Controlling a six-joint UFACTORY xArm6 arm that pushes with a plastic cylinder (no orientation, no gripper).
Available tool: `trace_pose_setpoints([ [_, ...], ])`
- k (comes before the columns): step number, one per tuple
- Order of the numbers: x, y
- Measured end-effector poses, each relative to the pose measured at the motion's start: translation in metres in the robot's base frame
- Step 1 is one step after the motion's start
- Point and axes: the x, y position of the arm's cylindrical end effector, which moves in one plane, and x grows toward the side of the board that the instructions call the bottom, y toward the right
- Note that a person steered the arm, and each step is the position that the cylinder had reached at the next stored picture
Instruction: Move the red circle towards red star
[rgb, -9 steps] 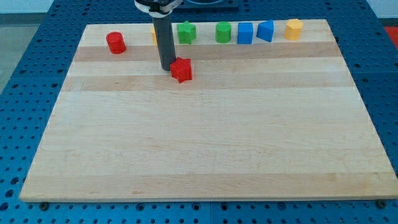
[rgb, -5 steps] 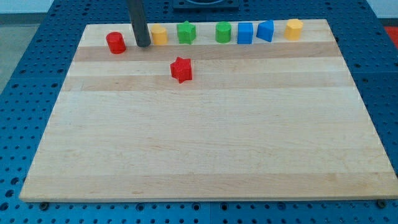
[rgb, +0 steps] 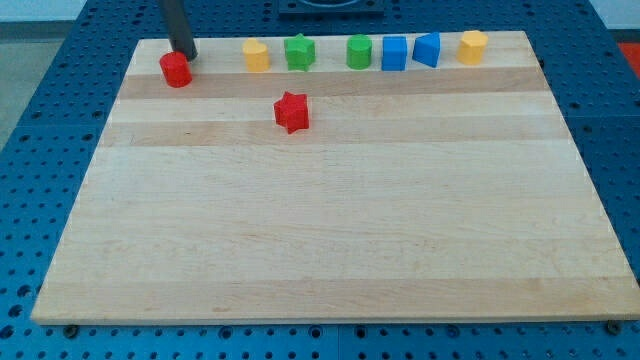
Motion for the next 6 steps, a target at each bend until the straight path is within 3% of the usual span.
trace_pose_setpoints([
  [2,-0.002,-0.032],
  [3,0.026,-0.029],
  [4,0.047,-0.007],
  [6,0.049,0.048],
])
